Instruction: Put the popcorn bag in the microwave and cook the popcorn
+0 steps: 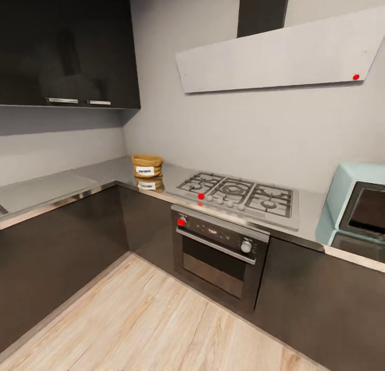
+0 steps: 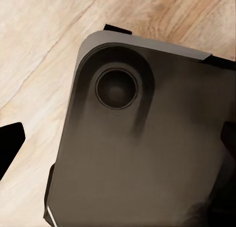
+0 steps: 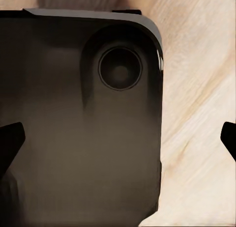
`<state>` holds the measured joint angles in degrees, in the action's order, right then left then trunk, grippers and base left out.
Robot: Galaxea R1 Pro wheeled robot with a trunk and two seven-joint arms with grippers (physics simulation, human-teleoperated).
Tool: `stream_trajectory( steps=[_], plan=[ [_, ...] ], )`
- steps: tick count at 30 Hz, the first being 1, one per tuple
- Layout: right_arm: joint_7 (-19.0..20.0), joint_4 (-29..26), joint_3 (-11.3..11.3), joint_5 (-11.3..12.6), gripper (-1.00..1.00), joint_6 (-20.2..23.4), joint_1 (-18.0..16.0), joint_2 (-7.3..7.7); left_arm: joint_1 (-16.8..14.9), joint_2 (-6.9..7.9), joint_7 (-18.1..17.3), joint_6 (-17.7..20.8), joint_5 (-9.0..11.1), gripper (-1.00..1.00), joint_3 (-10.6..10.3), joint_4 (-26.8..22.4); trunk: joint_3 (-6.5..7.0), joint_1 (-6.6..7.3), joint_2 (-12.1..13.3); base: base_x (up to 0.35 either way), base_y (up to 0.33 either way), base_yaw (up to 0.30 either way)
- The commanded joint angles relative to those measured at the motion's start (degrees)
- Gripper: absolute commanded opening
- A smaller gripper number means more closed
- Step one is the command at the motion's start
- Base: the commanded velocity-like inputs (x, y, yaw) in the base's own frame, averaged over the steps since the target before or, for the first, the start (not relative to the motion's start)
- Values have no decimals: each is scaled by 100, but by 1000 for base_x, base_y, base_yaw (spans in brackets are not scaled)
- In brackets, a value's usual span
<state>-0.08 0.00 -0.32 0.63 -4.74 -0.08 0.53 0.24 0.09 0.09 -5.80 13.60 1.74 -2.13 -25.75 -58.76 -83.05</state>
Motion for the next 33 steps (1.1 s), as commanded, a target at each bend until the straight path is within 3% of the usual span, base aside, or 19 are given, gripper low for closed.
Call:
stream_trajectory(
  steps=[1, 9, 16, 25, 26, 29, 33],
  plan=[
    [-1, 0, -3, 7, 100, -18, -1, 0, 3, 0, 0, -9, 12, 100, 16, -6, -4, 3, -3, -334, 0, -294],
    [-1, 0, -3, 7, 100, -18, -1, 0, 3, -9, 18, 0, 13, 100, 18, -6, -4, 3, -3, -309, 0, -294],
    [-1, 0, -3, 7, 100, -18, -1, -1, 3, 17, 45, 5, 37, 100, 34, 2, -4, 3, -3, -35, 0, -294],
    [-1, 0, -3, 6, 100, -18, -1, 8, 3, 34, 46, 24, 380, 100, 29, 8, -4, 3, -3, 0, 0, -294],
    [-1, 0, -3, 7, 100, -18, -1, 8, 3, 30, 49, 25, 549, 100, 29, 9, -4, 3, -3, 0, 0, -294],
    [-1, 0, -3, 6, 100, -18, -1, 5, 3, 27, 52, 12, 790, 100, 21, 11, -4, 3, -3, 0, 0, -294],
    [-1, 0, -3, 7, 100, -18, -1, 1, 3, 26, 51, 20, 839, 100, 16, 11, -4, 3, -3, 0, 0, -294]
  ],
)
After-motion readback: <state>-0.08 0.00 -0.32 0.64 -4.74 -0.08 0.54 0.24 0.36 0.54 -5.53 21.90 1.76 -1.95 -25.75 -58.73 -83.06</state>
